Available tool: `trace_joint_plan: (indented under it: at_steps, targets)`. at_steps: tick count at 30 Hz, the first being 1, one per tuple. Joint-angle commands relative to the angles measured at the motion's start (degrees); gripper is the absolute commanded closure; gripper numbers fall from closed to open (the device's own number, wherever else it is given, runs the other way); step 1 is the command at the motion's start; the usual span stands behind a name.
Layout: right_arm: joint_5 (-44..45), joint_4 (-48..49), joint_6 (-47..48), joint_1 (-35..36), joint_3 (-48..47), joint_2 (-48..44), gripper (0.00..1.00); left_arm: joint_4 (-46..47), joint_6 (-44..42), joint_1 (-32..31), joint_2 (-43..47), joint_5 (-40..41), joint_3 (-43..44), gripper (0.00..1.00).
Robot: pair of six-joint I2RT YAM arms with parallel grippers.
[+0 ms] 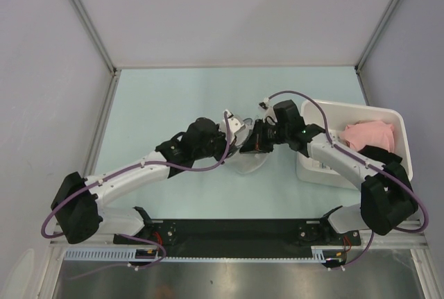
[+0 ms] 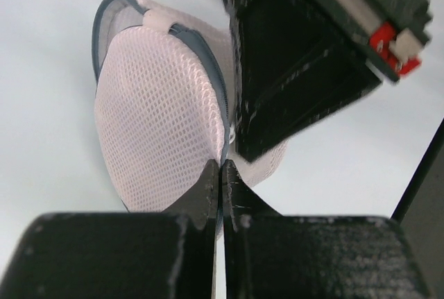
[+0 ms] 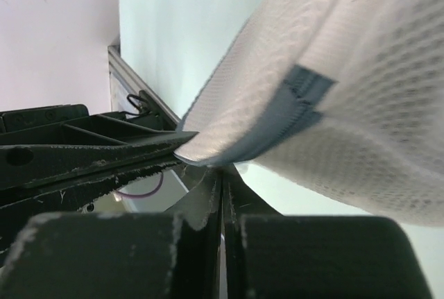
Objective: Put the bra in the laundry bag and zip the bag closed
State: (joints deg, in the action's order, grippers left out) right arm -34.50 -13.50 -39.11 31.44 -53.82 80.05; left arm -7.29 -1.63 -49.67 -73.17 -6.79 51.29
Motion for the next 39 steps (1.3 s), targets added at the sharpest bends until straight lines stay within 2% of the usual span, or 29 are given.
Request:
trace_joint_plan:
  at_steps: [1, 8, 13, 14, 17, 20, 25, 31, 39]
  targets:
    - [3.7, -4.9, 1.1, -2.8, -3.3, -3.1, 1.0, 1.3, -2.4, -0.3, 1.9, -0.9, -1.0, 1.0]
    - [4.3, -8.7, 4.7, -6.0, -5.8, -2.3, 1.0, 1.0, -3.3, -0.3, 2.7, -1.0, -2.3, 1.0]
    - [-3.6, -6.6, 8.9, -6.1, -4.5, -3.8, 0.99, 0.7, -2.8, -0.3, 2.1, -3.5, -1.1, 1.0]
    - [-4.7, -6.0, 9.9, -6.1, -4.0, -4.5, 0.89, 0.4, -2.7, -0.3, 1.5, -4.1, -0.5, 1.0]
    - [-7.6, -4.2, 12.3, -5.9, -1.8, -6.1, 0.72, -1.2, -1.4, -0.3, 0.7, -7.0, 1.8, 1.0]
    - [-7.9, -0.1, 9.8, -4.4, 1.7, -7.5, 0.64, -1.1, 0.0, -0.2, 0.4, -8.5, 2.6, 1.0]
    - [-6.0, 6.4, 5.5, -0.5, 5.0, -7.0, 0.64, -0.7, 0.7, 0.0, 0.3, -9.5, 2.4, 1.0]
    - [-2.4, 7.3, 4.9, 1.3, 6.7, -7.2, 0.62, -0.9, 0.7, 0.3, 0.7, -9.6, 1.7, 1.0]
    - [3.2, 8.0, 4.6, 1.4, 7.6, -7.0, 0.65, -0.4, 1.0, 0.3, 1.0, -10.5, 1.5, 1.0]
